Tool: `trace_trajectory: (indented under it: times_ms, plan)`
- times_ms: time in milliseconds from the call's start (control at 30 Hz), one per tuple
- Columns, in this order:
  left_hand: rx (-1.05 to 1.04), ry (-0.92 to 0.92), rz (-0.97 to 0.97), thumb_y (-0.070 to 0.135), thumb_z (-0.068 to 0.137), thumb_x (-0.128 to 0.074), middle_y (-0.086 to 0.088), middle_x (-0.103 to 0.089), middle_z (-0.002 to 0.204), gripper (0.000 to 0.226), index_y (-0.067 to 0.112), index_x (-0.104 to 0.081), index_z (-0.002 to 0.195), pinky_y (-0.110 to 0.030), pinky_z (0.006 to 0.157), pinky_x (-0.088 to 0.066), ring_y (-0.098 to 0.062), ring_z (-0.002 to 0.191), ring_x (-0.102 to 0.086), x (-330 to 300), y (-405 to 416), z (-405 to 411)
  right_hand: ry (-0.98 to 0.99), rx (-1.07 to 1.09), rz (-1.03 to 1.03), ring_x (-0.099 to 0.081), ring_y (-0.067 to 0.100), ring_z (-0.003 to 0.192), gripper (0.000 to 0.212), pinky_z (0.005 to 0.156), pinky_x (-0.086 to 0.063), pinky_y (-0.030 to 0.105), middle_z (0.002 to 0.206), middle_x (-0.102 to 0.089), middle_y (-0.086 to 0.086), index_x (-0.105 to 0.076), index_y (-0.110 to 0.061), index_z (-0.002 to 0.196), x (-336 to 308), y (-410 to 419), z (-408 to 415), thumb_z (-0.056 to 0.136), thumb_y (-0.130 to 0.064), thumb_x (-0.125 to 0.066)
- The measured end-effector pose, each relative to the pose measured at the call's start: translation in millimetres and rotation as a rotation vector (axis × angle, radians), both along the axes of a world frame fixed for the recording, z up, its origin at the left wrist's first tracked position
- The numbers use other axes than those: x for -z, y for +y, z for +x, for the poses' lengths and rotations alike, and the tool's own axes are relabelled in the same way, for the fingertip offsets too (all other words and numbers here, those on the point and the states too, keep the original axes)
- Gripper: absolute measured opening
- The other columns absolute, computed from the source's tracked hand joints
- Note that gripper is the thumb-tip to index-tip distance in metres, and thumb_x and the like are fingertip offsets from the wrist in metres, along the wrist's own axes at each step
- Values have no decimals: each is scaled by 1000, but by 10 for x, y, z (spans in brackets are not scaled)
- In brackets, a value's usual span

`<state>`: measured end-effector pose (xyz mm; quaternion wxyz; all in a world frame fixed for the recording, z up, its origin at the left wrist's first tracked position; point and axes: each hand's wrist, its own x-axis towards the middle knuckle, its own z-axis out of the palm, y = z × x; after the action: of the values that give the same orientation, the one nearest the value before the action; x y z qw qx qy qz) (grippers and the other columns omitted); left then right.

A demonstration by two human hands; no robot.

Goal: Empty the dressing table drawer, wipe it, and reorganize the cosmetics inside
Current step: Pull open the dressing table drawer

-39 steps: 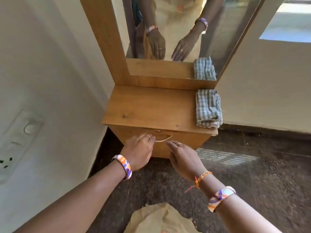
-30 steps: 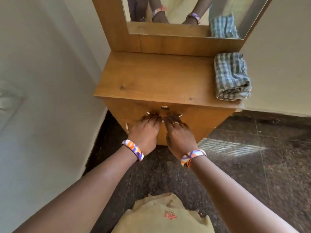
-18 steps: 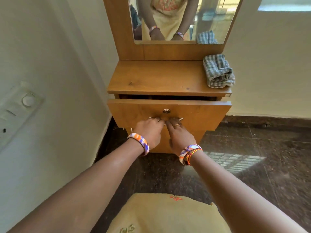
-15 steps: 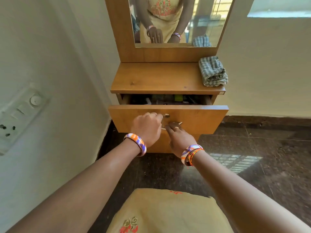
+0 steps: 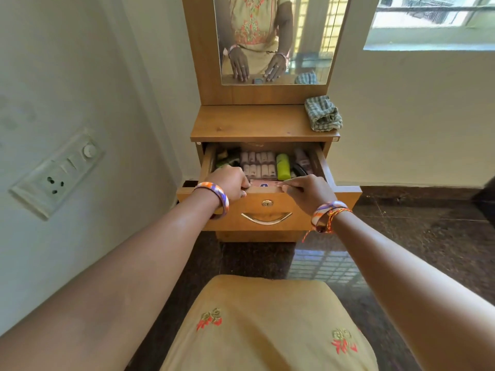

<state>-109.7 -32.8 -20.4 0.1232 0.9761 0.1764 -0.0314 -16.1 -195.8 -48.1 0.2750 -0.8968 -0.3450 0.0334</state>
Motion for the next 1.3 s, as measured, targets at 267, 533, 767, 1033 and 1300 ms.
trace_trajectory:
  times_ms: [267,533,767,1033,1300]
  plan:
    - [40,92,-140,13,82,-70,-6,-70,108,27,6,-70,108,-24,78,-49,-16,90,-63,-74,-109,-187,274,18,-49,-65,19,95,17,86,-52,28,102,-72,6,-75,-15,98,-52,-150,-122,82,-17,-71]
    - [83,139,-202,12,81,-70,-10,-69,110,31,4,-68,111,-29,87,-53,-21,97,-66,-63,-187,-279,363,-56,-226,-59,14,93,20,90,-49,27,106,-70,6,-75,-14,99,-187,-171,-113,79,-18,-73]
    - [61,239,-343,22,85,-65,0,-68,83,22,4,-72,97,-23,69,-50,-12,79,-60,-84,-45,-240,374,-189,-528,-58,21,112,32,99,-49,35,113,-61,-2,-71,-23,108,-316,-34,37,78,-33,-72]
    - [2,449,-458,31,87,-61,1,-66,77,24,9,-71,85,-23,64,-45,-13,74,-58,-122,95,-3,598,-294,-588,-64,16,89,10,85,-56,30,94,-70,-1,-73,-23,81,-335,121,282,73,-25,-78]
    - [-110,234,-545,22,92,-57,-5,-68,81,22,4,-67,99,-22,58,-50,-11,64,-61,-133,469,288,750,-324,-742,-62,13,65,4,67,-53,24,68,-69,0,-71,-13,80,-293,385,430,78,-16,-74]
